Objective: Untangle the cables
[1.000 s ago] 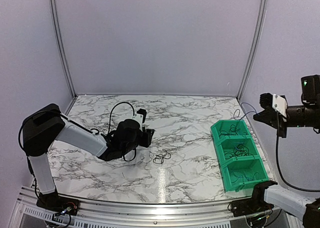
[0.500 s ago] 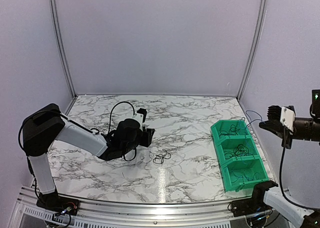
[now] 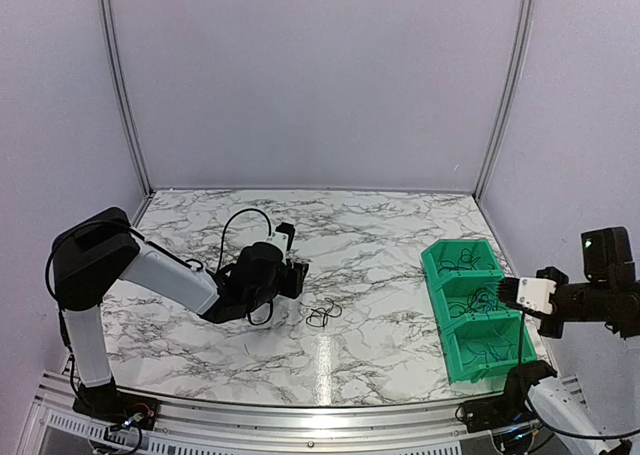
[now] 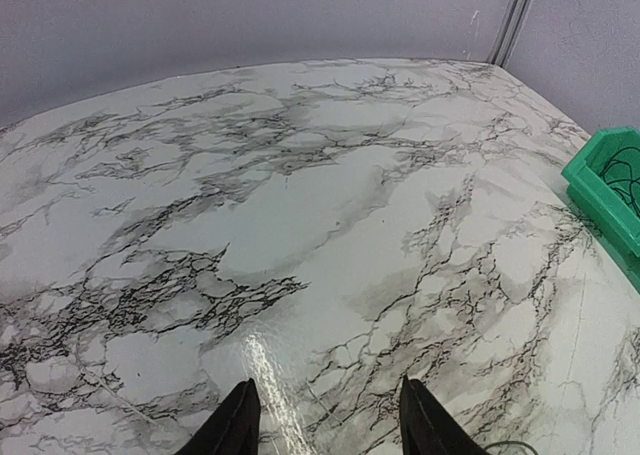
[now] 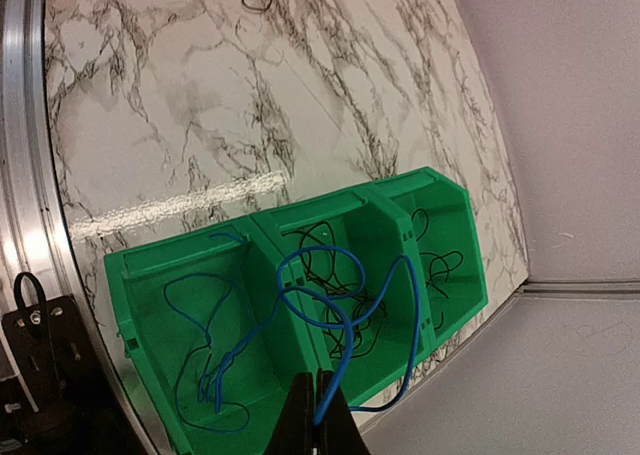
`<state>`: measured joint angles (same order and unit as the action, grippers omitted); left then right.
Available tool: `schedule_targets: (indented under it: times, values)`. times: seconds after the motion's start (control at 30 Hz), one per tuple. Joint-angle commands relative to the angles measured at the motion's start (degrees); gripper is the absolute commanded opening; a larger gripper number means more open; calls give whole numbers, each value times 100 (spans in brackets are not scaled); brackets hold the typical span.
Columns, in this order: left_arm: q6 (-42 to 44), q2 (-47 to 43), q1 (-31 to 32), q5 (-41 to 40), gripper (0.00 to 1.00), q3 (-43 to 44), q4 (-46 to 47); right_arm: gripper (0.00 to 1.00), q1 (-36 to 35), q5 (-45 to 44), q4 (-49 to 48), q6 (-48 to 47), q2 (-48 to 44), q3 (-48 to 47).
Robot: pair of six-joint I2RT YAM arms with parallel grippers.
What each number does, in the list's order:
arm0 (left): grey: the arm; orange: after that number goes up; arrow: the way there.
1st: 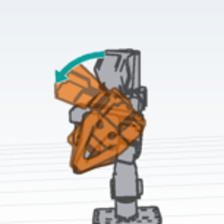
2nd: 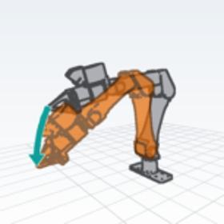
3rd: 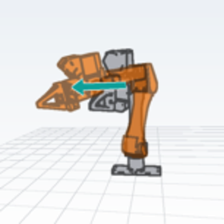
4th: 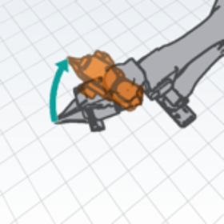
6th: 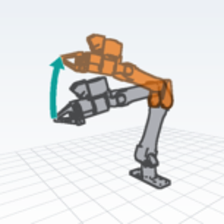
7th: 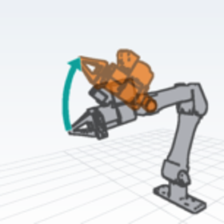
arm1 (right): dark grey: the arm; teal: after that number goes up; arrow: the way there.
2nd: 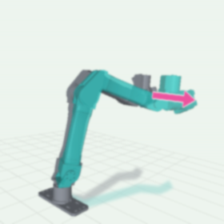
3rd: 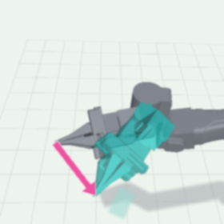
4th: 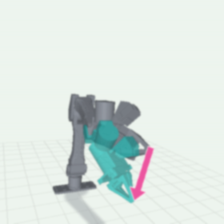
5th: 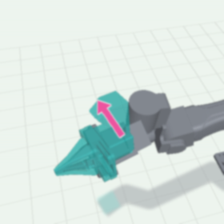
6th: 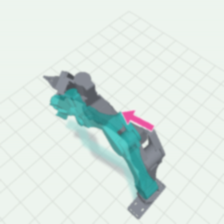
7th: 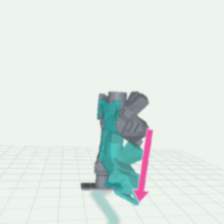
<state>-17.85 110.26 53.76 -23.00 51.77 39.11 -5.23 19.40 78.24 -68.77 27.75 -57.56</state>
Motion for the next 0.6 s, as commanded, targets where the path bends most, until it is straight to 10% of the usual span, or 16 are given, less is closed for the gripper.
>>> schedule_targets:
  times: [0.0, 0.33, 0.57]
  values:
    - [-55, 178, -47, -72, 49, 0, -44, 0, 12, -622, 52, -504, -19, 649]
    - [-60, 191, -67, -20, 50, -159, -44, 0, 14, -912, -62, -440, 1282, 1080]
    - [56, 70, -73, 157, 50, -266, -51, 40, 14, -1183, 10, -89, 2327, 985]
